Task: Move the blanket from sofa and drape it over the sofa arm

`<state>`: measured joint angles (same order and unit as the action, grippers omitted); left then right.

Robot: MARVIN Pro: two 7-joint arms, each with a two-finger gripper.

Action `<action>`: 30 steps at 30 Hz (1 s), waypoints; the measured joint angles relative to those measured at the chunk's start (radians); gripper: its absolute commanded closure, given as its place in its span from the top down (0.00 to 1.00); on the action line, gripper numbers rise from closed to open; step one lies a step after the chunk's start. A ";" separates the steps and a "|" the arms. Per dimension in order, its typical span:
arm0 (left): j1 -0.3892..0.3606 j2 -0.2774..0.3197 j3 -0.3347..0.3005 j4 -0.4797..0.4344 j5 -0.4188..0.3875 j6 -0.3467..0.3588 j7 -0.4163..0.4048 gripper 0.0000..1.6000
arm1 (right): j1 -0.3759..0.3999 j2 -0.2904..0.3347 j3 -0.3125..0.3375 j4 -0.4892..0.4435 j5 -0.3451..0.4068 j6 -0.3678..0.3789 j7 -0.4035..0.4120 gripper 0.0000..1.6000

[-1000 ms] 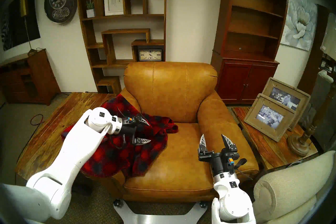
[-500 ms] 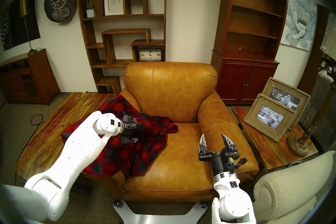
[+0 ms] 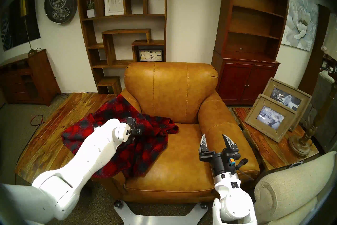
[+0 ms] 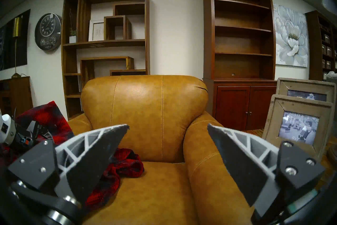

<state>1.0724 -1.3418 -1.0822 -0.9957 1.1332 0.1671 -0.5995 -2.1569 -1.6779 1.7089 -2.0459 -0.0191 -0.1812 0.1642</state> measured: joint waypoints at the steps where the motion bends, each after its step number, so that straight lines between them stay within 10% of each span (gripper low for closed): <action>1: -0.005 -0.004 0.003 0.016 0.005 -0.004 0.013 1.00 | 0.000 0.000 0.000 0.000 0.000 0.000 0.000 1.00; 8: -0.059 -0.040 0.013 0.145 0.030 -0.040 0.138 0.96 | 0.000 0.000 0.000 0.000 0.000 0.000 0.000 1.00; 9: -0.066 -0.046 0.013 0.164 0.033 -0.045 0.156 0.49 | 0.000 0.000 0.000 0.000 0.000 0.000 0.000 1.00; 14: -0.101 -0.066 0.006 0.254 0.040 -0.069 0.237 0.00 | 0.000 0.000 0.000 0.000 0.000 0.000 0.000 1.00; 30: -0.190 -0.012 -0.067 0.388 0.031 -0.132 0.450 0.00 | 0.000 0.000 0.000 0.000 0.000 0.000 0.000 1.00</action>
<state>0.8819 -1.3541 -1.1489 -0.6078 1.1647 0.0348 -0.1496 -2.1571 -1.6775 1.7089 -2.0462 -0.0189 -0.1812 0.1641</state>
